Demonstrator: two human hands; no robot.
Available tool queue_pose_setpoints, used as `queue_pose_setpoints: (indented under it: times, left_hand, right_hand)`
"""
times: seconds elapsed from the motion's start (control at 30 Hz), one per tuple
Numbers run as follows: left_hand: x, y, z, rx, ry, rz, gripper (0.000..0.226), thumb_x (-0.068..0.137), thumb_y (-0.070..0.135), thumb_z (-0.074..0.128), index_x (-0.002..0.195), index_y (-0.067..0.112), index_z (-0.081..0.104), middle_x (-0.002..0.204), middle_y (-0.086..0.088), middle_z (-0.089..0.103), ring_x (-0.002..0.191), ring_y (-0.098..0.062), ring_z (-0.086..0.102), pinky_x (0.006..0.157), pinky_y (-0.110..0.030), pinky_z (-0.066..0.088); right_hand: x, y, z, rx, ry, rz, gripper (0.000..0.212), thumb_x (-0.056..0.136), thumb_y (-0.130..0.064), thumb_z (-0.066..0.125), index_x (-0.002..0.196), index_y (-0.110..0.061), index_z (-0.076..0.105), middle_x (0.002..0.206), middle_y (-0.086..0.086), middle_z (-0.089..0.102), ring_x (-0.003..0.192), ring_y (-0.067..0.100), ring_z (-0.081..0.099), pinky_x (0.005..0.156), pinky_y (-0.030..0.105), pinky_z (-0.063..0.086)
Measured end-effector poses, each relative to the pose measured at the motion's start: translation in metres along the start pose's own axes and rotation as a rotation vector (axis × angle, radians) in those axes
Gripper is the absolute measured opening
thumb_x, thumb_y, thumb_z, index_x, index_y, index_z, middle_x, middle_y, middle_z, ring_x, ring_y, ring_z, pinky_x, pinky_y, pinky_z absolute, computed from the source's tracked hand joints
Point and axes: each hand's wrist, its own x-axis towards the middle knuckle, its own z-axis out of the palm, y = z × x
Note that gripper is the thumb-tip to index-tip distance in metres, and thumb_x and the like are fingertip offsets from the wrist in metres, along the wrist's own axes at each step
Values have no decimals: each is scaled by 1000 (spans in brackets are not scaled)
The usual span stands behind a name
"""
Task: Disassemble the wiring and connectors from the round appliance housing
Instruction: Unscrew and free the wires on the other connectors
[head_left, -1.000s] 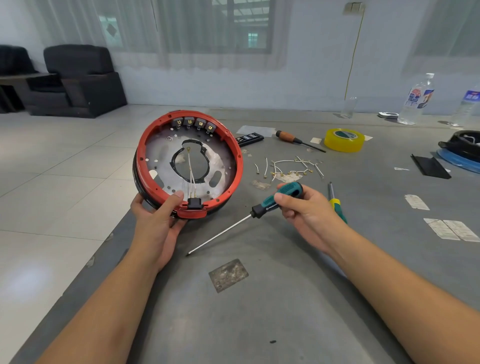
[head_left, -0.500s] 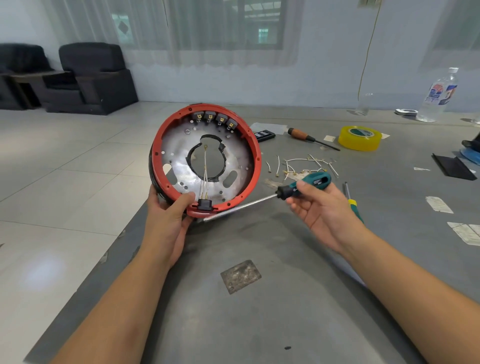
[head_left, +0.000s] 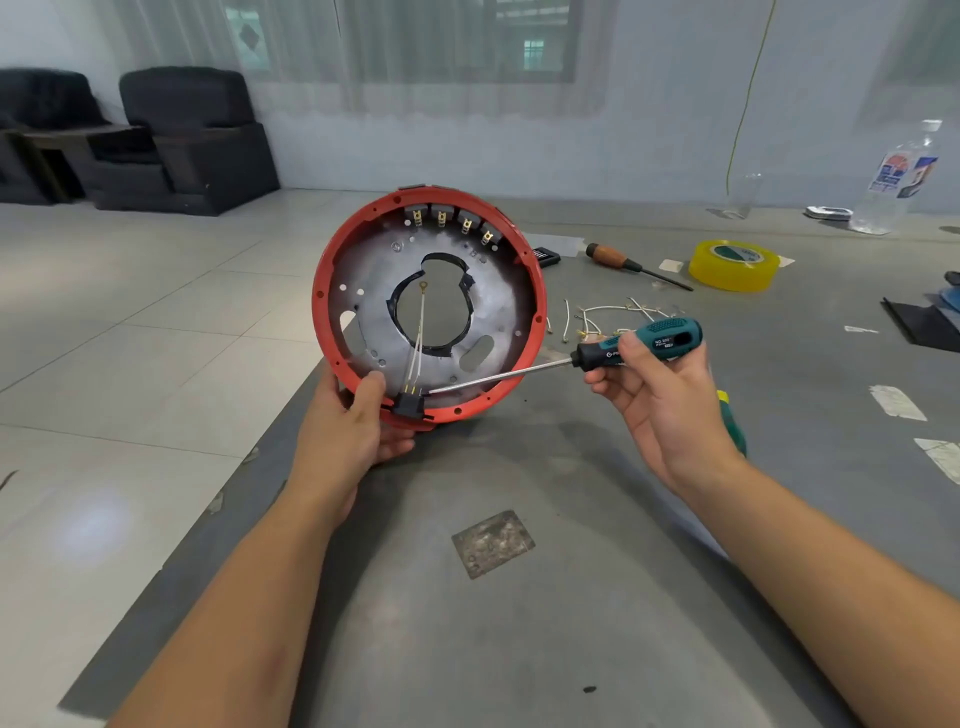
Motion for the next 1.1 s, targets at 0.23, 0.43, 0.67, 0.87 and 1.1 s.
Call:
queue_pose_setpoints:
  times: [0.23, 0.43, 0.67, 0.87, 1.1]
  left_hand:
    - [-5, 8, 4, -326, -127, -168, 20, 107, 11, 54, 123, 18, 62, 102, 1, 81, 96, -34, 80, 73, -41, 66]
    - [-3, 7, 4, -389, -122, -190, 18, 101, 0, 63, 113, 12, 69, 107, -8, 77, 101, -34, 78, 79, -44, 66]
    - [-1, 8, 0, -390, -88, -259, 22, 94, -7, 69, 111, 5, 69, 96, -9, 80, 95, -29, 80, 75, -37, 66]
    - [0, 10, 0, -409, -87, -292, 27, 91, -11, 69, 112, 6, 67, 89, -7, 81, 87, -28, 81, 67, -32, 66]
    - [1, 9, -2, -435, -96, -289, 33, 89, -10, 72, 116, 9, 68, 87, -7, 80, 84, -26, 81, 69, -33, 66]
  right_hand:
    - [1, -6, -4, 3, -24, -21, 25, 100, -4, 57, 112, -15, 38, 101, 23, 70, 72, 30, 67, 69, 34, 57]
    - [1, -10, -6, -11, -47, -45, 37, 93, -10, 63, 118, -15, 36, 106, 25, 69, 76, 32, 67, 72, 35, 57]
    - [2, -10, -6, -20, -75, -54, 35, 93, -10, 63, 115, -15, 37, 103, 22, 71, 77, 32, 68, 72, 35, 57]
    - [2, -12, -6, -43, -133, -75, 32, 95, -9, 61, 114, -16, 36, 104, 20, 71, 81, 33, 68, 75, 35, 58]
    - [2, -15, -5, -44, -160, -77, 38, 93, -11, 64, 118, -17, 36, 114, 28, 66, 84, 35, 68, 78, 37, 57]
